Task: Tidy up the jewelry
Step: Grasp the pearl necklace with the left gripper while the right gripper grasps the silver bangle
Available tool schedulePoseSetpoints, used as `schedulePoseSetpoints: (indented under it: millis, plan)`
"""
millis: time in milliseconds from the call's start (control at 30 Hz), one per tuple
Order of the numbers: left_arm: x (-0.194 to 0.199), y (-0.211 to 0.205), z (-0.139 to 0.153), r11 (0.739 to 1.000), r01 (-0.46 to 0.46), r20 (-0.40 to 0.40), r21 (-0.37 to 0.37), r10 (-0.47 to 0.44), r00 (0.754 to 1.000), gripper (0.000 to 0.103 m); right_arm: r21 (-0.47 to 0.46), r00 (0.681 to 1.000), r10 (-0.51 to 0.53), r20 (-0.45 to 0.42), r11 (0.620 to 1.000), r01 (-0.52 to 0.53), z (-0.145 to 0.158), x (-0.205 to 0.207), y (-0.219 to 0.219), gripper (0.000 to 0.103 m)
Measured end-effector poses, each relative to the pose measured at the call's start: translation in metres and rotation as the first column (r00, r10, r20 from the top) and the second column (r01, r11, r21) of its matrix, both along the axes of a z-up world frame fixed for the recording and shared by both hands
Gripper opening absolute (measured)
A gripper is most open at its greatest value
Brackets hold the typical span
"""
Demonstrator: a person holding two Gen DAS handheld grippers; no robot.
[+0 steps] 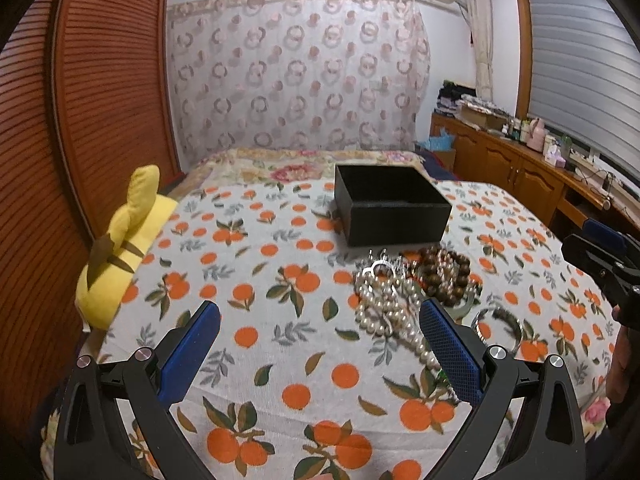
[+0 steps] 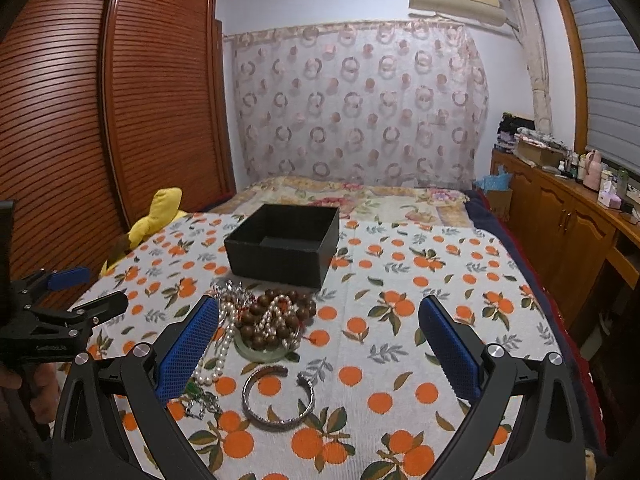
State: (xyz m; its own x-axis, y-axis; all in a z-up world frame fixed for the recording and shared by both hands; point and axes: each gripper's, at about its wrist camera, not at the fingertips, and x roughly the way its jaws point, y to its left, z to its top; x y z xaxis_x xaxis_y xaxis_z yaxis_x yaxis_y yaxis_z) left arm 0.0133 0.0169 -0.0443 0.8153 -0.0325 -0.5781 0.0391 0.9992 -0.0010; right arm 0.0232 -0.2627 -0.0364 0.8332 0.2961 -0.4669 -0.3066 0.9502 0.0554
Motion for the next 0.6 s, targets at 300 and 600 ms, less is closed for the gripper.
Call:
schedulePoseSetpoints:
  millis: [300, 600]
  plan:
    - [0.008, -0.003, -0.021, 0.997, 0.064, -0.07, -0.036, -0.067, 0.995, 0.097, -0.016, 0.985, 0.13, -0.116, 0.991, -0.133, -0.028, 0.006, 0.014, 0.074]
    - [0.026, -0.004, -0.035, 0.983, 0.143, -0.128, -0.119, -0.158, 0.979, 0.09, -0.054, 0.943, 0.237, -0.232, 0.965, -0.256, -0.059, 0.01, 0.034, 0.045]
